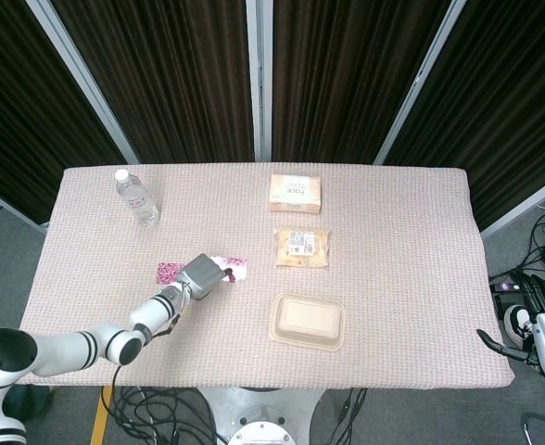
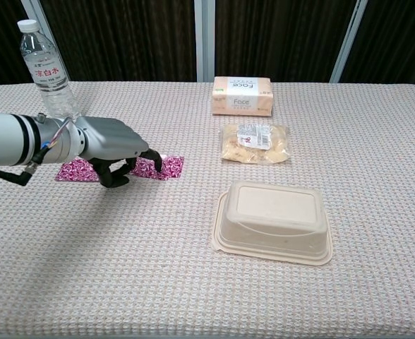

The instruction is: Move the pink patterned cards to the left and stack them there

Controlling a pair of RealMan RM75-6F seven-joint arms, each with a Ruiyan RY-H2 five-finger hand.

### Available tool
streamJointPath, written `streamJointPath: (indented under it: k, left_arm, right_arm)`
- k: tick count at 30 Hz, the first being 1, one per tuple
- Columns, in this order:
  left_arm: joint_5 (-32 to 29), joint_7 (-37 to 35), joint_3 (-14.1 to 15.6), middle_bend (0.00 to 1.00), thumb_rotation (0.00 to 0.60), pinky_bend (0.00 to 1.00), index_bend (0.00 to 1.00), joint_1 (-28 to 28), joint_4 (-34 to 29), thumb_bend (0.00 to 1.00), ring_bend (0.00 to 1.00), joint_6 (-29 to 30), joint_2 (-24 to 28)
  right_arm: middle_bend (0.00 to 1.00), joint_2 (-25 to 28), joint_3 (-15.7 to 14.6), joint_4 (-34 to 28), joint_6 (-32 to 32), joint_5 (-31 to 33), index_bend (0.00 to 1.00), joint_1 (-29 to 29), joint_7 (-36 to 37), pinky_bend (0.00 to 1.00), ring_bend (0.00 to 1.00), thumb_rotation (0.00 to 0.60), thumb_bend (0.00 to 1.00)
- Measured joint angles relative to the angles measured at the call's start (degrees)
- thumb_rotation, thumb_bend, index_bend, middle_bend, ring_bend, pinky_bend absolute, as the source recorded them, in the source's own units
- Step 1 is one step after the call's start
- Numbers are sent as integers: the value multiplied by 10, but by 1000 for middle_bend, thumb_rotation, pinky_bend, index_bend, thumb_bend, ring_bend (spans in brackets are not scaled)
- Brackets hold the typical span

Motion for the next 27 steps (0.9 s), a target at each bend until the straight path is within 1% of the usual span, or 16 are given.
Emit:
streamJointPath:
  k: [3,16,27]
  left_arm:
    - [-11,1,1,807,600,837,248,-2,15,541,854,-2,-3]
    - [-57,1,0,807,600,837,248,-14,69,542,854,-16,-14]
    - [-84,3,0,807,600,837,248,-25,93,542,854,-25,-16]
  right_arm:
    - [75,0,0,-1,-1,0,72,0,-1,44,0,254,90]
    - [76,2,0,-4,-2,2,72,-1,-4,43,0,261,88]
    - [75,5,1,-7,1,4,72,-5,-8,43,0,256,88]
